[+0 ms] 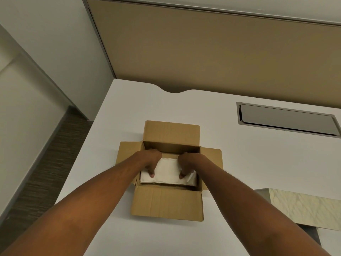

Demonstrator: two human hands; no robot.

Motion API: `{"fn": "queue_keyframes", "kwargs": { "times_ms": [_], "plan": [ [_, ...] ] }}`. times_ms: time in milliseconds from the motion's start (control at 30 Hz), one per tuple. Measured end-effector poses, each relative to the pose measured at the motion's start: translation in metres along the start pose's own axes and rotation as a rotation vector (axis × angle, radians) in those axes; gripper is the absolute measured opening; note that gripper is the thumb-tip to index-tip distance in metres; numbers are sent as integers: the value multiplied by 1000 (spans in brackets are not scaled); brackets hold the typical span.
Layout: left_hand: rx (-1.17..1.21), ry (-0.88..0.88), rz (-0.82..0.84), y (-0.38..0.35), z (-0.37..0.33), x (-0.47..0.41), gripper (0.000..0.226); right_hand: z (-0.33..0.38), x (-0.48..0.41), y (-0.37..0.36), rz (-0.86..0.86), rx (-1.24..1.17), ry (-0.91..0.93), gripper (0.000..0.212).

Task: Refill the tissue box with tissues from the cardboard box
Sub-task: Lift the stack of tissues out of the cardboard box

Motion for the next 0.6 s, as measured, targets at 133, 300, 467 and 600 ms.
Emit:
{"fn": "queue_keyframes", "kwargs": {
  "times_ms": [133, 300, 467, 600],
  "plan": [
    [-35, -18, -28, -2, 1, 0, 75, -3, -7, -6, 16, 6, -2, 70],
    [-53, -31, -17, -3, 3, 0, 78, -7, -9, -3, 20, 3, 3, 82],
    [-18, -20, 20, -2, 3, 1, 74, -8, -11, -5, 38, -58, 31, 72],
    [24, -23, 45, -2, 4, 1, 76, -8, -12, -4, 44, -68, 83, 74]
  ]
}}
Point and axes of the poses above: each hand's wrist, its own x-axis away from the middle knuckle, its own y-axis out of the back of the hand, z = x × y, the point moved 5 cm from there along -x, towards the middle knuckle, and after that the axes turned 6 degrees about x, right-handed, at the moved point
